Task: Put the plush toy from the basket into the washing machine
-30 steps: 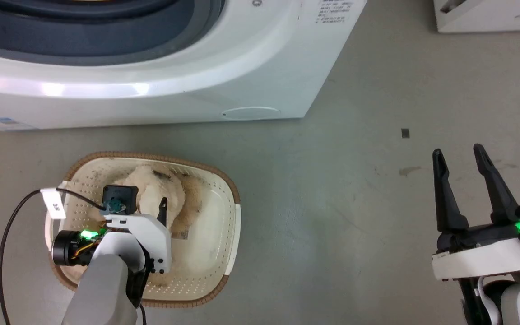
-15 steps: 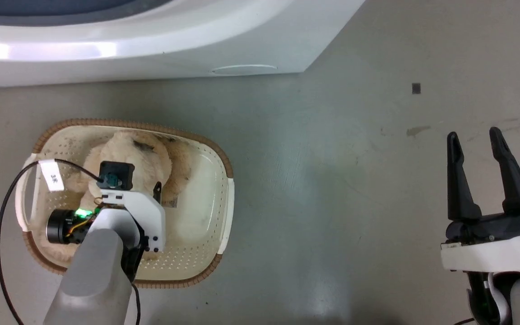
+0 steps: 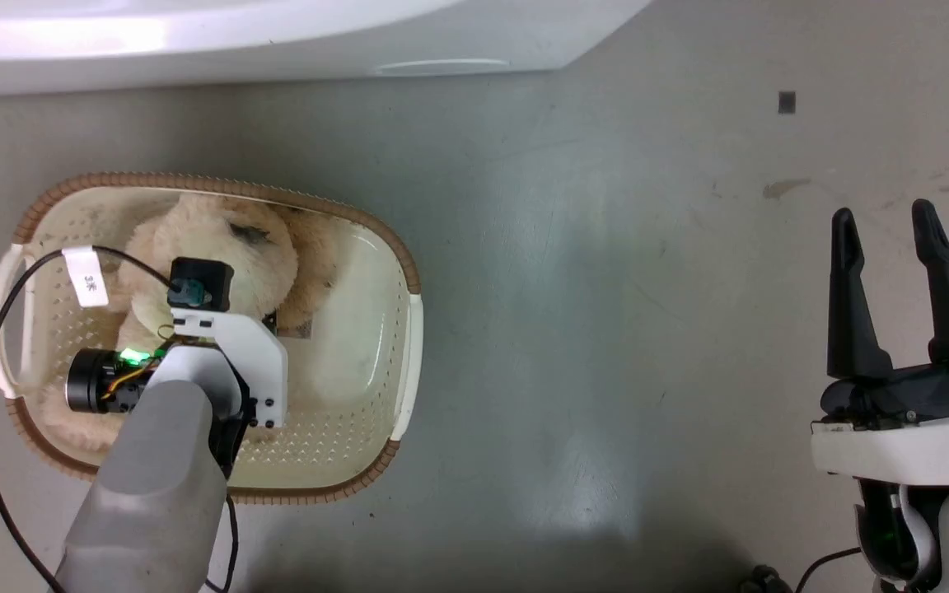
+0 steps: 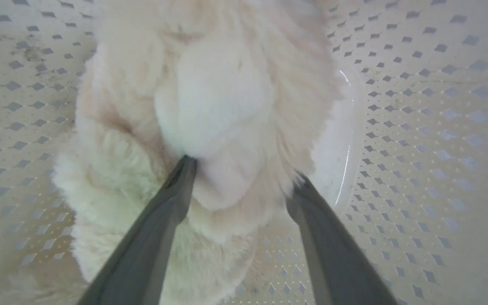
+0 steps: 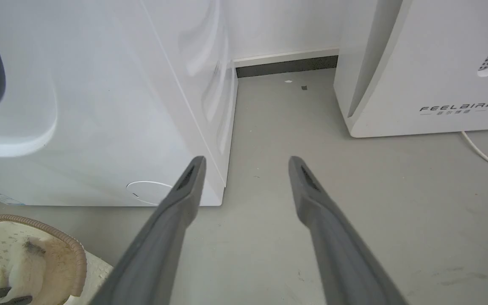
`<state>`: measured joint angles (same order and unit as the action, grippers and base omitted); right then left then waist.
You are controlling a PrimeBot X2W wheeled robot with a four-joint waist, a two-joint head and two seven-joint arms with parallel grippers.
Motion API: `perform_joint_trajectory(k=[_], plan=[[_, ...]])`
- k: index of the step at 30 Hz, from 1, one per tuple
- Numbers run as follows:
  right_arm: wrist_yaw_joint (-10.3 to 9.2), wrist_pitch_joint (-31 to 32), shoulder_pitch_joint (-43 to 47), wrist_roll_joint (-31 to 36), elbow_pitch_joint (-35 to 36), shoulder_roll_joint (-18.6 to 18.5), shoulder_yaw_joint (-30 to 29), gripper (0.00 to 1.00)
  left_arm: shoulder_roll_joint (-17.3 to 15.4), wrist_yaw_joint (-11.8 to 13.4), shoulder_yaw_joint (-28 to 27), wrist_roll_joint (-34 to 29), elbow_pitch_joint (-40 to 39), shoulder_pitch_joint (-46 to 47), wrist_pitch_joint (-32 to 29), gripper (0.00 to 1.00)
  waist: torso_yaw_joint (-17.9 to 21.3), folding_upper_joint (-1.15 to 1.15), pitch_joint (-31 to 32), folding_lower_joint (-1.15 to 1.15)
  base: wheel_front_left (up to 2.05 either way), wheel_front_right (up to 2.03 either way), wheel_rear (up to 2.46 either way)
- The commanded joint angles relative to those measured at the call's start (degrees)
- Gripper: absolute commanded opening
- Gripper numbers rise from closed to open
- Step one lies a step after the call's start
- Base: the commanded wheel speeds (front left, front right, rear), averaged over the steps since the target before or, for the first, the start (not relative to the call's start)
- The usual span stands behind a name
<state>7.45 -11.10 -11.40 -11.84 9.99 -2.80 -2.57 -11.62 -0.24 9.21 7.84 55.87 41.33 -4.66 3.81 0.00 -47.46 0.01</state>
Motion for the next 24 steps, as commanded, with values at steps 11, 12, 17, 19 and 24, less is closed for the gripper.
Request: perform_joint_trajectory(k=[11,12,17,19,24], plan=[[0.03,-1.70,-2.68,-1.66,-0.32,-0.07,0.30,1.00,-1.25,-0.82,2.43,1.64,7.25,4.21,-0.13,0.00,0.79,0.00,-2.38,-0.01,0.00,0.00,0.00],[0.03,-1.82,-2.79,-1.78,-0.46,-0.07,0.23,1.00,-1.32,-0.88,2.60,1.80,7.84,4.50,0.08,0.00,0.80,0.00,-2.39,-0.01,0.00,0.00,0.00],[0.03,-2.42,-3.23,-2.13,-1.54,-0.07,0.43,1.00,-1.63,-1.77,3.16,2.99,10.77,5.31,0.82,0.00,0.76,0.00,-1.53,-0.01,0.00,0.00,0.00],[0.03,-2.65,-3.28,-2.28,-2.29,-0.07,0.51,1.00,-1.84,-2.41,3.40,3.50,11.95,5.35,1.84,0.00,0.66,0.00,-0.53,-0.01,0.00,0.00,0.00],[0.03,-3.25,-3.49,-2.97,-3.60,-0.08,1.15,1.00,-1.49,-3.38,4.17,4.67,14.90,4.76,5.09,0.00,0.37,0.00,3.22,-0.01,0.00,0.00,0.00]])
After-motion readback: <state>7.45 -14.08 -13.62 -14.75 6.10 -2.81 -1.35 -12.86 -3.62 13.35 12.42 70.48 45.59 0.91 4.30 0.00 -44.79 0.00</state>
